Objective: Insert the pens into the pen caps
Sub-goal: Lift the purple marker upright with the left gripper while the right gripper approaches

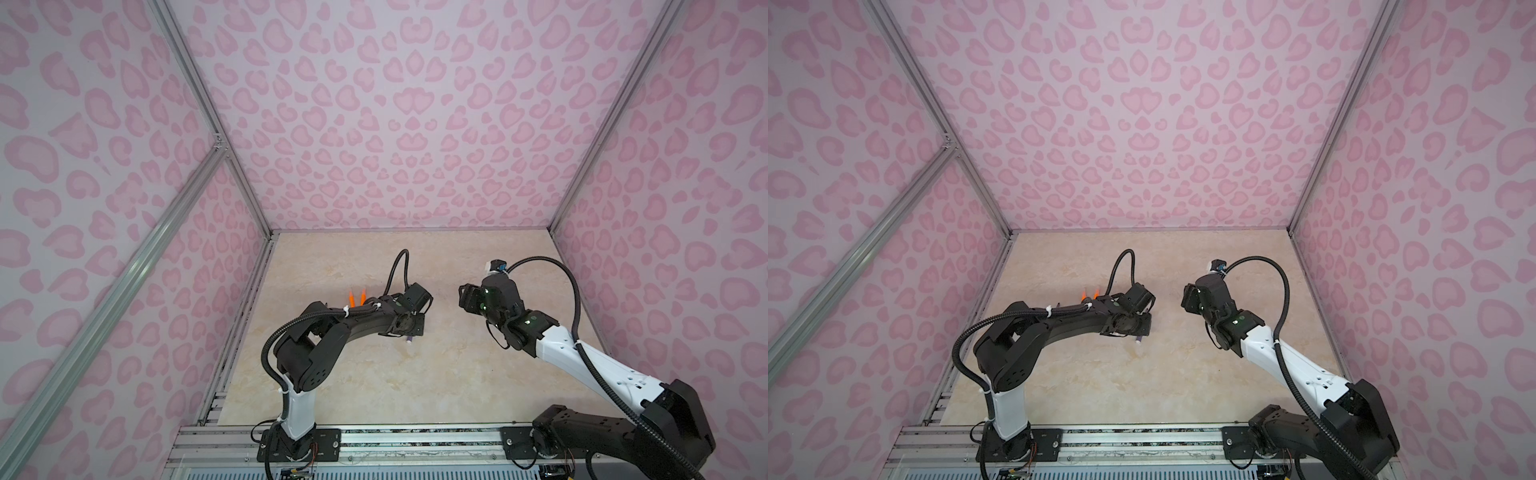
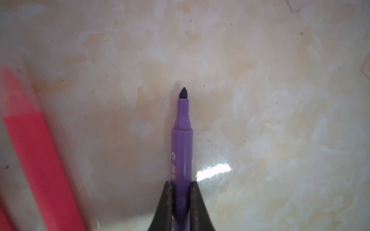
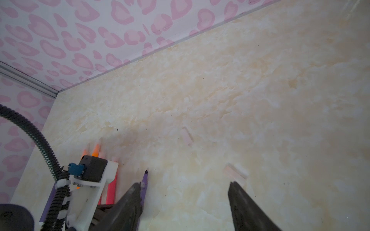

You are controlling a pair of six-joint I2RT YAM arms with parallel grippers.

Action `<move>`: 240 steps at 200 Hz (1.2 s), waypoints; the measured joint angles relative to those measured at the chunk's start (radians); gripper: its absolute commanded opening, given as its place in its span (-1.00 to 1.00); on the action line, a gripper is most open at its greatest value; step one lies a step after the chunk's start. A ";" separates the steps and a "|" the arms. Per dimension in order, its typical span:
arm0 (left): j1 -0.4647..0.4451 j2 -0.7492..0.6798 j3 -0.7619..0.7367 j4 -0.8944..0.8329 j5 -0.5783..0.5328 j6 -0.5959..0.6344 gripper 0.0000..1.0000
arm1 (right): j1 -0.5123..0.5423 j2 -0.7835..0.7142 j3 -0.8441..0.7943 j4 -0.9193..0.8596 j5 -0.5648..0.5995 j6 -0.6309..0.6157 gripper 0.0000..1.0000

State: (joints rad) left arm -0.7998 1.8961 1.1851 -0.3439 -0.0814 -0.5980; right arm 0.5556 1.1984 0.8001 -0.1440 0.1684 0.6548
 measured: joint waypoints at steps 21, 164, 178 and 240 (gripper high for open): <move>0.000 -0.087 -0.061 0.035 0.006 0.008 -0.94 | 0.039 -0.033 -0.008 0.004 0.023 0.014 0.41; -0.001 -0.499 -0.375 0.374 -0.012 0.057 -0.94 | 0.311 -0.065 -0.022 0.173 0.048 0.023 0.76; -0.001 -0.518 -0.390 0.392 -0.015 0.058 -0.94 | 0.341 -0.055 -0.018 0.191 0.044 0.018 0.77; -0.001 -0.562 -0.433 0.441 -0.026 0.061 -0.94 | 0.412 0.020 -0.003 0.288 0.044 0.003 0.58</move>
State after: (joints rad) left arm -0.8005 1.3346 0.7521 0.0971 -0.1078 -0.5365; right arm 0.9672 1.2186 0.7971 0.1436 0.2127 0.6582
